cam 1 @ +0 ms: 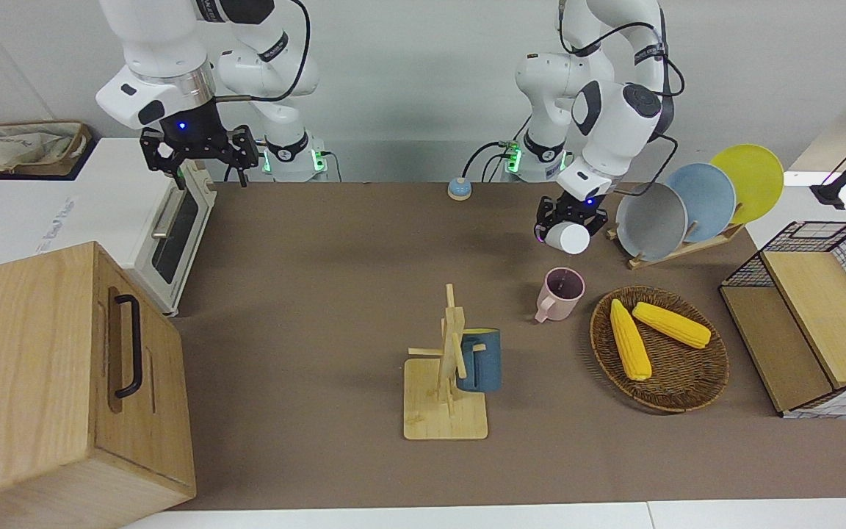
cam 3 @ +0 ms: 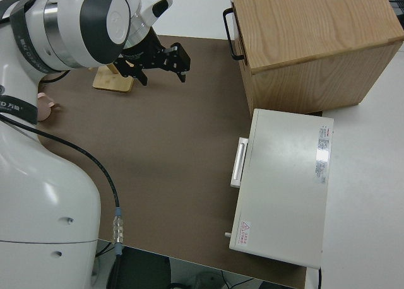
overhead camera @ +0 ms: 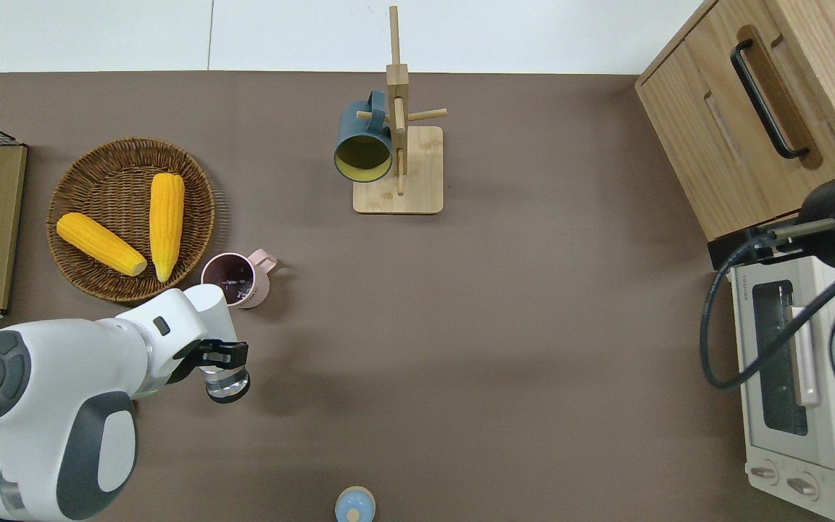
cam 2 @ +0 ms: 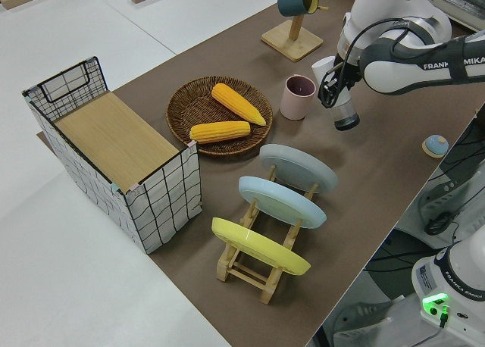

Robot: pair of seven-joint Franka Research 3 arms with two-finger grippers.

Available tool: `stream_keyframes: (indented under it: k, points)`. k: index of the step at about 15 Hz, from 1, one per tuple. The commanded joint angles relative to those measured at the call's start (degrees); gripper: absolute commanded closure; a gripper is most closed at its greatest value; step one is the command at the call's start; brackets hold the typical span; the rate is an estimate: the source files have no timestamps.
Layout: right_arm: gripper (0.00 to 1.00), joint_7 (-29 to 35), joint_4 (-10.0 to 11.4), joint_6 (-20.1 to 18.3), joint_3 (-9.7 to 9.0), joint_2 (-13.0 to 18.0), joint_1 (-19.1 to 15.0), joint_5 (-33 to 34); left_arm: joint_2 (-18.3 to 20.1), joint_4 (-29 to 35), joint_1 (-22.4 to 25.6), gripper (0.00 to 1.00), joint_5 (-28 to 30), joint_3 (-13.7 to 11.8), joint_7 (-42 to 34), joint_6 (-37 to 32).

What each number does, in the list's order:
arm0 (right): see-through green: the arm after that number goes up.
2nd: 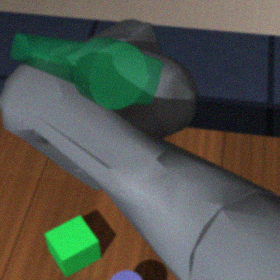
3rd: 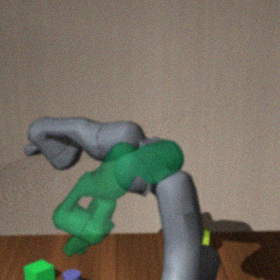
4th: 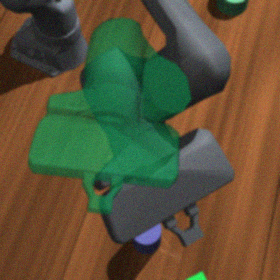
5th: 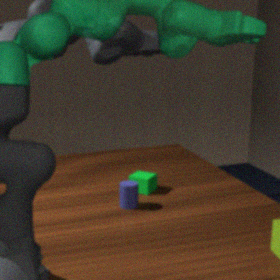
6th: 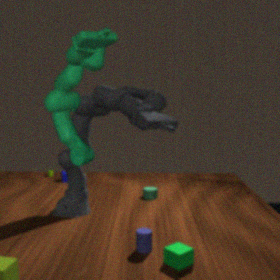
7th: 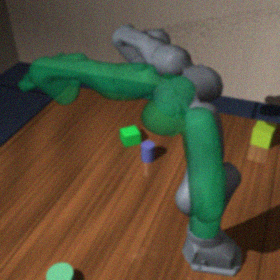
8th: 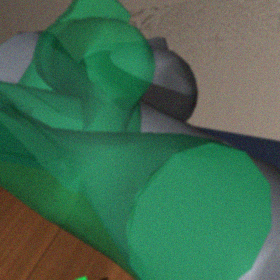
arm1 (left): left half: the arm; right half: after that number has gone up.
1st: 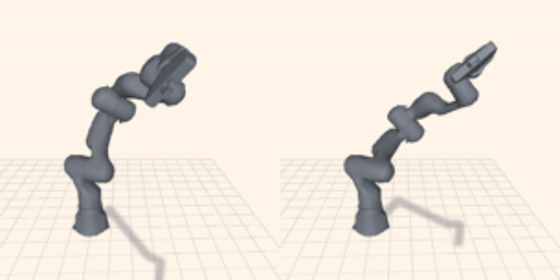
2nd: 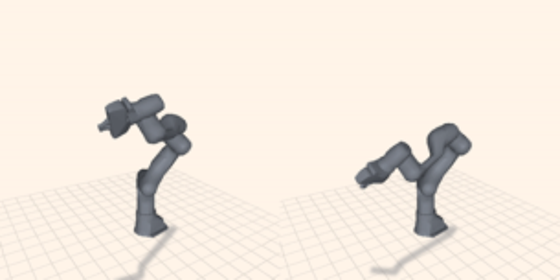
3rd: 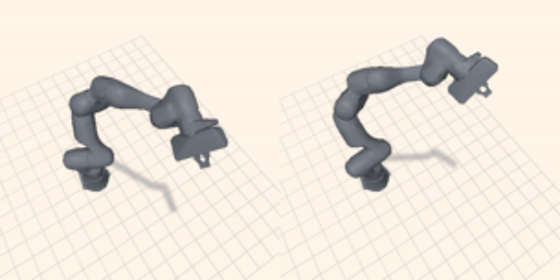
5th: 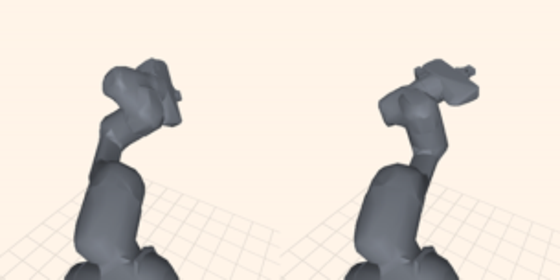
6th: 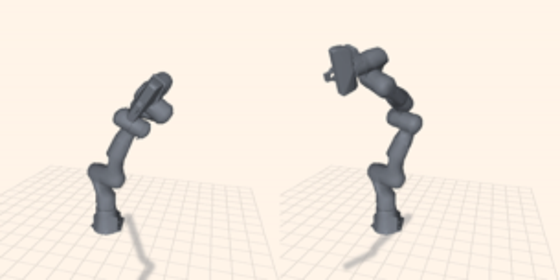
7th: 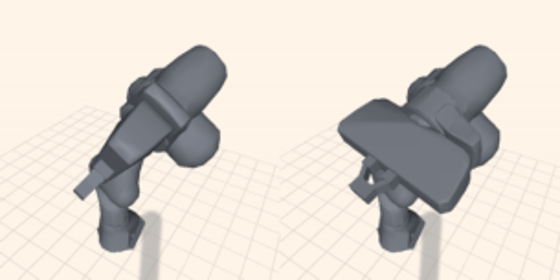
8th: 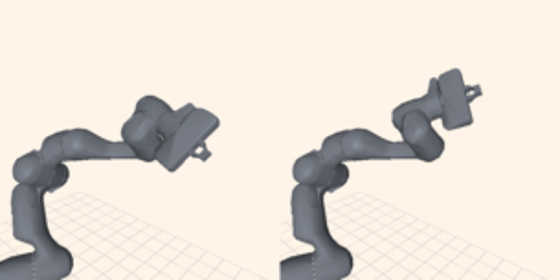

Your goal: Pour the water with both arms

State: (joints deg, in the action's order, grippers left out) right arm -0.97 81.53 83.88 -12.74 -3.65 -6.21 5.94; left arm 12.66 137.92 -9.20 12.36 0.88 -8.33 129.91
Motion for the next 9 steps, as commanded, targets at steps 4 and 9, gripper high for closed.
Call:
stream_keyframes:
  k: [4,9]
  points:
    - [0.013,-1.05,-0.05,-0.56,-0.01,0.40,-0.20,-0.84,-2.73,-6.70,0.15,1.00,-3.74,0.00,5.08,-7.12]
    - [0.013,-1.05,-0.05,-0.56,-0.01,0.40,-0.20,-0.84,-2.73,-6.61,0.24,1.00,-3.83,0.00,4.99,-7.12]
